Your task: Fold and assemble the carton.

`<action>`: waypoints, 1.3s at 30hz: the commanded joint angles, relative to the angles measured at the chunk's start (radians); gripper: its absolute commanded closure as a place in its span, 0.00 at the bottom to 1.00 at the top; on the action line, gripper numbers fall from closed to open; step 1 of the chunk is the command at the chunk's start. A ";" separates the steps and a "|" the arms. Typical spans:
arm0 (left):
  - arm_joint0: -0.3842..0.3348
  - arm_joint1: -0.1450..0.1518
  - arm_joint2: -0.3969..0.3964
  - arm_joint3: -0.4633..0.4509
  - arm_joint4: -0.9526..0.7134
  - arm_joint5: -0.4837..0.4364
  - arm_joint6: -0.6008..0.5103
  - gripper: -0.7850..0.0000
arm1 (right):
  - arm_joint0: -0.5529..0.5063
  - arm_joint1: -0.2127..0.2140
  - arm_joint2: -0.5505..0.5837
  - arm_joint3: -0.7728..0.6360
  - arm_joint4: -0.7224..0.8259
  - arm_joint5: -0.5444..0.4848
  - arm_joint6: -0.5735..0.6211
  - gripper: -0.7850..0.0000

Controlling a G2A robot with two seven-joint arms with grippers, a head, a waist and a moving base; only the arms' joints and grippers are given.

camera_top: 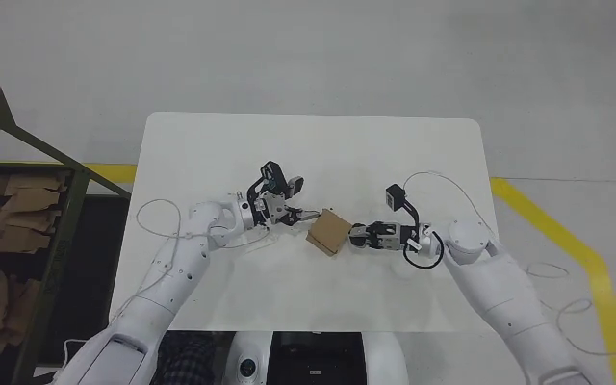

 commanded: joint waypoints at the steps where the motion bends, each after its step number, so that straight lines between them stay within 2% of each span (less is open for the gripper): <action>1: -0.002 -0.002 0.007 0.003 -0.007 0.000 -0.001 0.20 | 0.003 -0.002 -0.004 0.002 0.000 -0.001 0.000 1.00; 9: -0.008 0.002 -0.006 0.015 -0.020 0.015 0.016 0.20 | 0.002 0.002 0.017 0.019 0.003 -0.008 0.000 1.00; 17: -0.006 0.013 -0.054 0.006 -0.041 0.037 0.041 0.21 | -0.048 0.027 0.104 -0.020 0.008 -0.017 -0.012 1.00; 23: -0.041 0.010 -0.066 -0.009 -0.056 0.085 0.060 0.18 | -0.051 0.042 0.180 -0.049 0.010 -0.062 -0.053 1.00; 33: -0.138 0.005 -0.090 0.062 -0.087 0.145 0.063 0.15 | 0.031 0.053 0.302 0.021 0.082 -0.127 -0.110 1.00; 39: -0.154 0.013 -0.138 0.086 -0.102 0.180 0.068 0.14 | 0.100 0.056 0.349 0.105 0.088 -0.165 -0.165 1.00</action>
